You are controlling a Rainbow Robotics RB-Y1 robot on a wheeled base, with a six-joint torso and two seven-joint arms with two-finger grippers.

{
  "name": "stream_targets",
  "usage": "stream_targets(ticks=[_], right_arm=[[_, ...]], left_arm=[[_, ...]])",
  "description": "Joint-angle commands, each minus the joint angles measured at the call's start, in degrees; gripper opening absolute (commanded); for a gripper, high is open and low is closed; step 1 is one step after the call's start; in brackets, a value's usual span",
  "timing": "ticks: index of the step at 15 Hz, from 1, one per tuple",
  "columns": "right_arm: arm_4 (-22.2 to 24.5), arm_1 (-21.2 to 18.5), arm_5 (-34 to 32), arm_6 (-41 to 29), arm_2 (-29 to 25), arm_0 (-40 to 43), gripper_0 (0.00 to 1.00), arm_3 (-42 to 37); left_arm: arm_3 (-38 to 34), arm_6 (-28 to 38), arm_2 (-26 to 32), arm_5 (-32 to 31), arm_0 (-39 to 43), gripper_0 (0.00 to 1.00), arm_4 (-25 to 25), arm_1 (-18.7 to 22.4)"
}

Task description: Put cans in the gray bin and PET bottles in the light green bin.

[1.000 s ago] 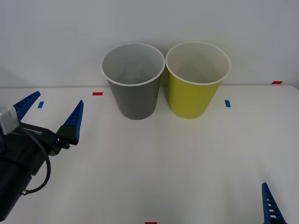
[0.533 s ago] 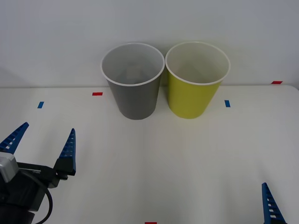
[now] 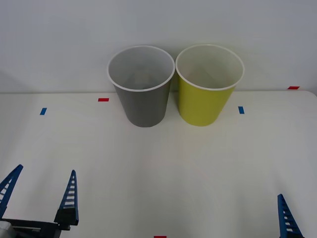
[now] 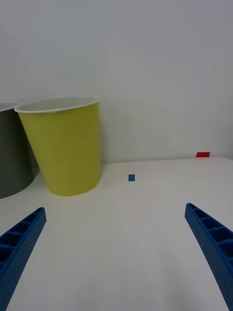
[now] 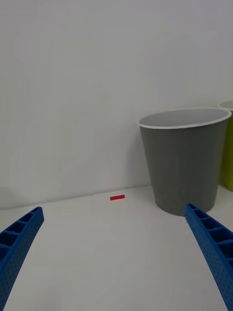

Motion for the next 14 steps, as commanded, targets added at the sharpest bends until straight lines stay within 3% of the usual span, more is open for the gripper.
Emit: stream_targets(ticks=[1, 6, 9, 14], right_arm=[[0.0, 0.0, 0.0, 0.0, 0.0, 0.0, 1.0, 0.0], [0.0, 0.0, 0.0, 0.0, 0.0, 0.0, 1.0, 0.0], [0.0, 0.0, 0.0, 0.0, 0.0, 0.0, 1.0, 0.0], [0.0, 0.0, 0.0, 0.0, 0.0, 0.0, 1.0, 0.0]], left_arm=[[2.5, 1.5, -0.8, -4.2, 4.4, 1.0, -3.5, -2.4], [11.6, 2.9, -2.9, -12.7, 6.5, 1.0, -3.4, -2.9], [11.8, 3.0, -3.8, -16.4, 9.6, 1.0, -5.1, -2.9], [11.9, 2.9, -4.0, -16.9, 10.3, 1.0, -5.7, -3.4]])
